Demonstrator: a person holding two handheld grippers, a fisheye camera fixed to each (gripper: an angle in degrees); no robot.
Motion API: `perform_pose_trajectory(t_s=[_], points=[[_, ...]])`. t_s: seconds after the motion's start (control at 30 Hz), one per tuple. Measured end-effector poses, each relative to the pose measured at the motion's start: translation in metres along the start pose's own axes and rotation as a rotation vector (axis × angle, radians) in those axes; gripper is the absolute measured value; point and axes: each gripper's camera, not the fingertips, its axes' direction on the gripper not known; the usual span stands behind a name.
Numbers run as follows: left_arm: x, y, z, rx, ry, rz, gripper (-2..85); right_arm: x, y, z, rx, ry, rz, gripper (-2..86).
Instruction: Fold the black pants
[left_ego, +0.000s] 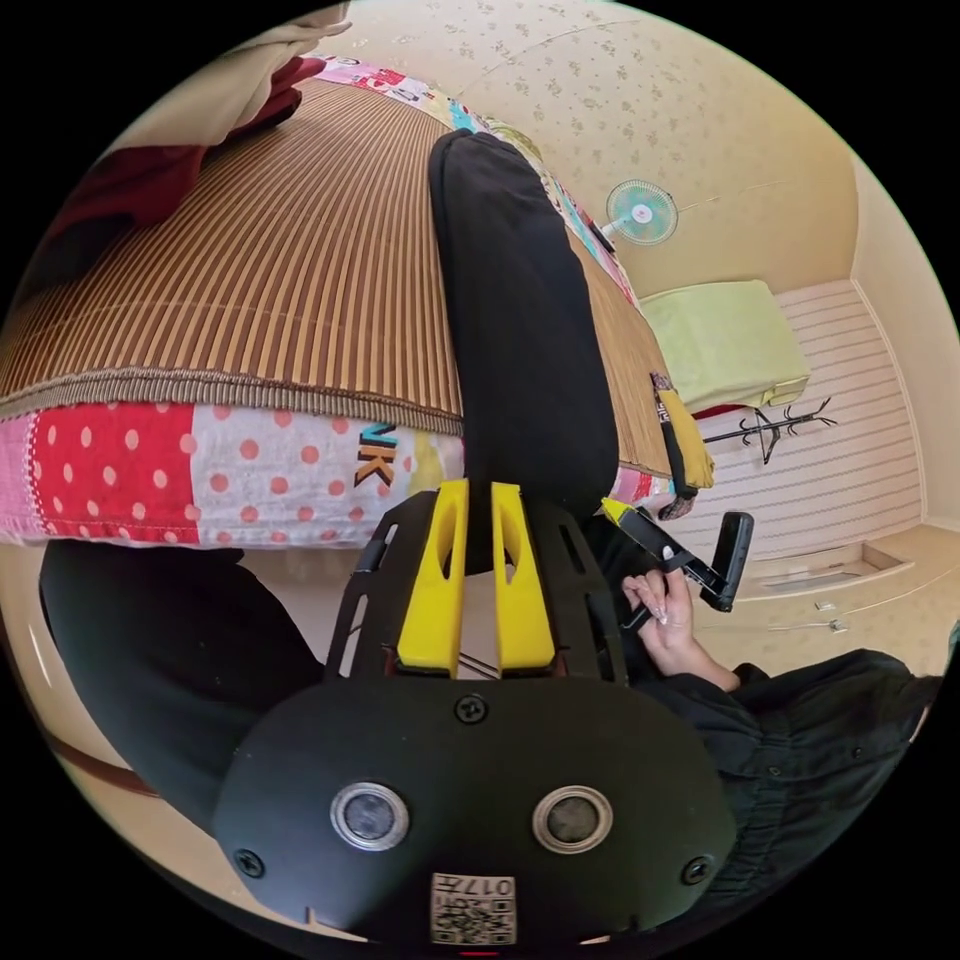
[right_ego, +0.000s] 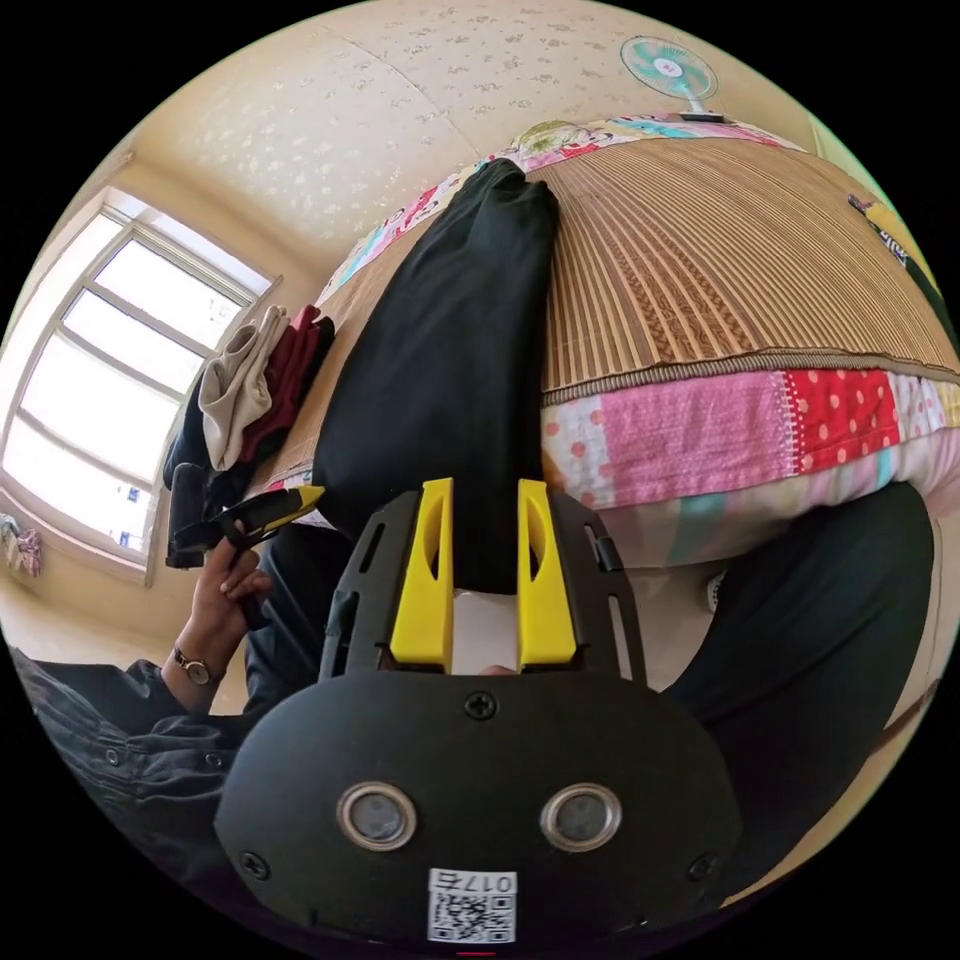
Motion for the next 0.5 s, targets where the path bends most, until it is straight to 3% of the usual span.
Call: perform_pose_trajectory(t_s=[0.17,0.3,0.5], points=[[0.009,0.003,-0.01,-0.006,0.047,0.026,1.1,-0.017,-0.011,-0.022,0.002,-0.03,-0.057,2.5],[0.017,0.01,-0.023,0.056,0.2,0.133,0.2,-0.027,-0.013,-0.052,0.088,-0.024,-0.095,2.1],[0.003,0.011,0.018,-0.076,0.128,0.037,1.4,-0.024,-0.022,-0.009,-0.091,0.085,-0.049,2.7]])
